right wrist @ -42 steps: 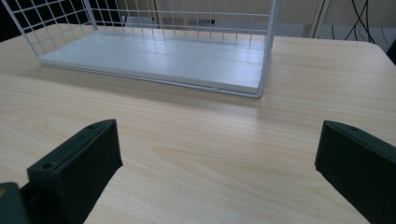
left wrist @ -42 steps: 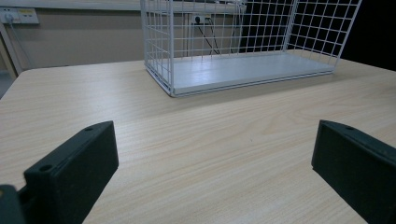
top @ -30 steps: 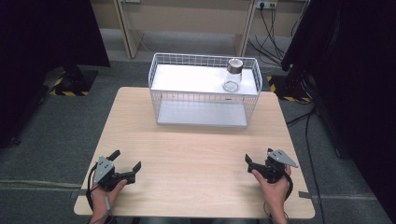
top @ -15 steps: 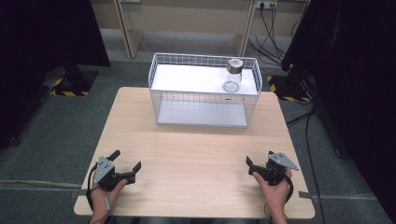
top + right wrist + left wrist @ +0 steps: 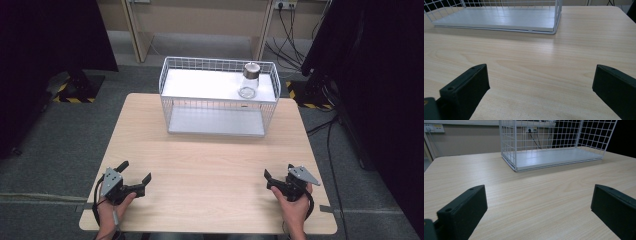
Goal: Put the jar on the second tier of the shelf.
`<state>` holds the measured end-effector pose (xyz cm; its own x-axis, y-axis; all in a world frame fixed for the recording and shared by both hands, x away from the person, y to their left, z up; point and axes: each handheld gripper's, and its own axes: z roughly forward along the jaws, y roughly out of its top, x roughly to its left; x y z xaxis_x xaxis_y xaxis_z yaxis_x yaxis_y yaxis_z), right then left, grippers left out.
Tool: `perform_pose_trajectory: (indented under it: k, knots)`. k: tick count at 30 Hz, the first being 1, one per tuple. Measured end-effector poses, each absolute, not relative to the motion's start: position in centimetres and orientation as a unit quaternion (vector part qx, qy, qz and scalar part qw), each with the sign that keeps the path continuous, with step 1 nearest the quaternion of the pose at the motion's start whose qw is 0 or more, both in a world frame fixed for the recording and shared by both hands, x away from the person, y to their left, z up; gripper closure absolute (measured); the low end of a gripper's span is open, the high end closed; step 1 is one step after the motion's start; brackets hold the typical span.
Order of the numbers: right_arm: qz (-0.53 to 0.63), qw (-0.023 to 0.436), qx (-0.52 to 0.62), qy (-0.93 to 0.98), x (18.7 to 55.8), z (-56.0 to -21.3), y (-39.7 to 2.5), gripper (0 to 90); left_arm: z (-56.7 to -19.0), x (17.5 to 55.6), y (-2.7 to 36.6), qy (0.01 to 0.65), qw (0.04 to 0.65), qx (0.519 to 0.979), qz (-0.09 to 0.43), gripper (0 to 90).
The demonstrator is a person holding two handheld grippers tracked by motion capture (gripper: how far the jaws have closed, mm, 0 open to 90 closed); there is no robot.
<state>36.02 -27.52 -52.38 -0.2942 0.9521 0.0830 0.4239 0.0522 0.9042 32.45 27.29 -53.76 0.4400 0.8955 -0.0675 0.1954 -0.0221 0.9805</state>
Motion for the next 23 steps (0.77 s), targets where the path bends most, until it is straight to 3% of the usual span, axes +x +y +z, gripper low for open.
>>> perform_pose_trajectory:
  k: [23]
  knots:
    - [0.46, 0.29, 0.521, 0.658, 35.95, -52.38, -27.71, 1.1, -53.75, 32.48, 27.26, 0.424, 0.555, 0.643, 0.313, 0.3]
